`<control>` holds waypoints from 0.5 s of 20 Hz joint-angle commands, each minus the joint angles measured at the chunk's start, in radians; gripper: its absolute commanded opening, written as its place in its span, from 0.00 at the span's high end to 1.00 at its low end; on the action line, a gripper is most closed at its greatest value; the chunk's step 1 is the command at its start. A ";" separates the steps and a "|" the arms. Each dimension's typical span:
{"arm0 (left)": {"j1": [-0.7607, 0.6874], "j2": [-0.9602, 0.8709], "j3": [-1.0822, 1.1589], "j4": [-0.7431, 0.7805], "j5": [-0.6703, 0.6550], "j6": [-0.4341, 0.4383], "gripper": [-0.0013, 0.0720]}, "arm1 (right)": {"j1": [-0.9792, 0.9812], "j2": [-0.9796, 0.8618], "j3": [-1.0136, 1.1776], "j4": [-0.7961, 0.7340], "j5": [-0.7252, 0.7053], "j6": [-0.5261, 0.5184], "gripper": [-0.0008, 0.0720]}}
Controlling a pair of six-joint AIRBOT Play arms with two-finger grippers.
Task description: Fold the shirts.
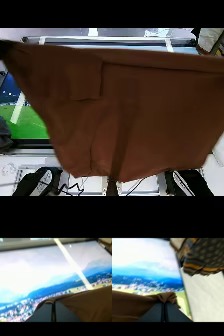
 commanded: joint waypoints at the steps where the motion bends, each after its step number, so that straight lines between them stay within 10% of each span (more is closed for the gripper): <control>1: 0.000 -0.118 -0.154 0.015 0.085 0.061 0.97 | 0.001 -0.112 -0.125 0.136 -0.064 0.003 0.96; 10: -0.019 -0.627 -0.168 0.023 0.290 0.176 0.97 | 0.000 -0.523 -0.476 0.111 -0.618 0.249 0.96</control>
